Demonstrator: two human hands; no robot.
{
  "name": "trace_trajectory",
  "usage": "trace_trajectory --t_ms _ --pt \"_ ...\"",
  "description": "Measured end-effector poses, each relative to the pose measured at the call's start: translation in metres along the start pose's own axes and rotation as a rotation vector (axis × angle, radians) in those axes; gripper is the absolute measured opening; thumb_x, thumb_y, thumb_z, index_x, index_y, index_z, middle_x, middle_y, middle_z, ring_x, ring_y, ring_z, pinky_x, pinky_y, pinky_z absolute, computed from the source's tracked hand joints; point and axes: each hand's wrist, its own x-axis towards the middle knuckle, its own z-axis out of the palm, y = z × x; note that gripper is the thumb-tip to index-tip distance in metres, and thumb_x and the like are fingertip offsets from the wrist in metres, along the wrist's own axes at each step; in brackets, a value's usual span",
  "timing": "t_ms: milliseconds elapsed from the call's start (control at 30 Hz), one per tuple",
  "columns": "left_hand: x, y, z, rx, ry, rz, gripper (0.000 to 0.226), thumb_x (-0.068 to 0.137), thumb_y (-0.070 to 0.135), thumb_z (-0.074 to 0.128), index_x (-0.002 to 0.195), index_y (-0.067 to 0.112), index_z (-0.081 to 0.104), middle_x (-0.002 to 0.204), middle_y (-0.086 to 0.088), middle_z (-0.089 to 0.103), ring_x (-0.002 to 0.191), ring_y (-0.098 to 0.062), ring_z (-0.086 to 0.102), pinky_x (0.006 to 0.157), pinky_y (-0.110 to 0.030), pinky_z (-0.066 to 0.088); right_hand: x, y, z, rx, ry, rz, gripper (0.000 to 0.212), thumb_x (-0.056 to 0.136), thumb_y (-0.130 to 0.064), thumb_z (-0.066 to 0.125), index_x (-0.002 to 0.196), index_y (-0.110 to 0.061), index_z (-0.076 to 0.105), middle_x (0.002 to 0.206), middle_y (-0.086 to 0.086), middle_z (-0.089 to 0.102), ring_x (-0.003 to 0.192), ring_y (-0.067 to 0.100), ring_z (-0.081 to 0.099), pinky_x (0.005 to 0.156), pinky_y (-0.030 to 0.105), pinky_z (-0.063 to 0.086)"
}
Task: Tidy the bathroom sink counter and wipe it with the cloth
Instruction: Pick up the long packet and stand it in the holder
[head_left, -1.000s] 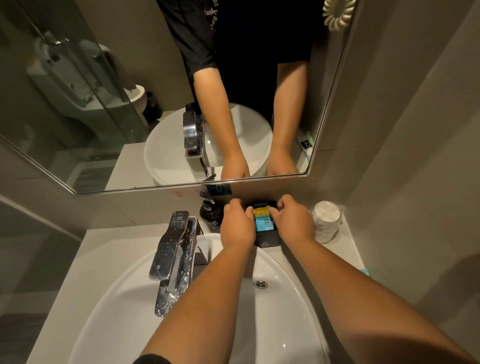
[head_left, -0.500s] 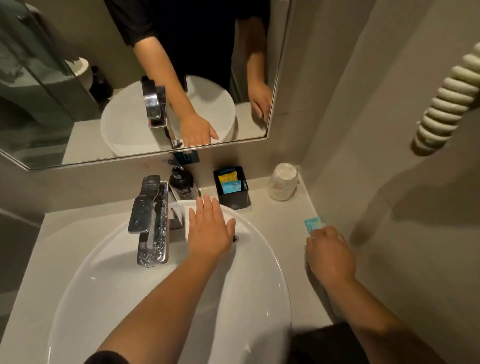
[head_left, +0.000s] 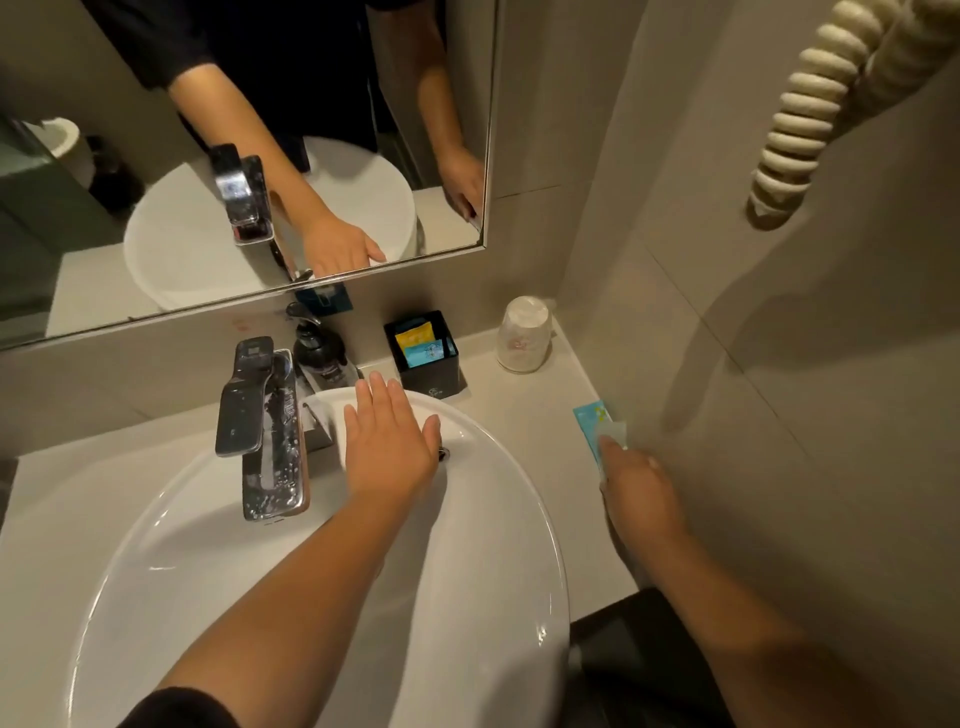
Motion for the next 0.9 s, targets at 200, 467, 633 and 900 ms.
trace_trajectory --t_ms 200,467,633,900 --pt "-0.002 0.001 -0.004 -0.013 -0.015 -0.006 0.069 0.099 0.048 0.021 0.151 0.005 0.010 0.161 -0.017 0.005 0.148 -0.034 0.000 0.120 -0.048 0.009 -0.006 -0.008 -0.040 0.730 0.036 0.260 0.064 0.083 -0.010 0.069 0.139 -0.023 0.039 0.110 0.009 0.063 0.090 0.023 0.062 0.074 0.037 0.054" --pt "0.001 0.000 -0.029 -0.261 -0.075 -0.069 0.059 0.097 0.034 0.035 0.149 0.008 0.023 0.160 -0.014 0.016 0.148 -0.030 0.009 0.119 -0.047 0.015 0.041 -0.082 -0.157 1.282 -0.040 0.039 0.017 0.081 -0.013 0.073 0.095 -0.021 0.069 0.081 -0.002 0.075 0.079 0.016 0.071 0.078 0.036 0.056" --pt "0.001 0.023 -0.087 -0.869 0.200 -0.170 0.044 0.098 0.026 0.048 0.140 0.018 0.042 0.141 -0.003 0.047 0.116 -0.014 0.051 0.093 -0.023 0.036 0.101 -0.147 -0.184 1.277 -0.011 -0.185 0.019 0.080 -0.021 0.074 0.065 -0.023 0.063 0.073 0.003 0.065 0.073 0.019 0.060 0.077 0.043 0.053" --pt "0.071 0.022 -0.100 -0.981 0.201 -0.286 0.018 0.093 0.028 0.057 0.106 0.022 0.068 0.101 0.000 0.070 0.093 -0.017 0.063 0.086 -0.039 0.053 0.147 -0.192 -0.156 1.192 -0.132 -0.285 0.009 0.085 -0.019 0.069 0.077 -0.015 0.066 0.072 -0.003 0.064 0.066 0.008 0.055 0.064 0.026 0.045"
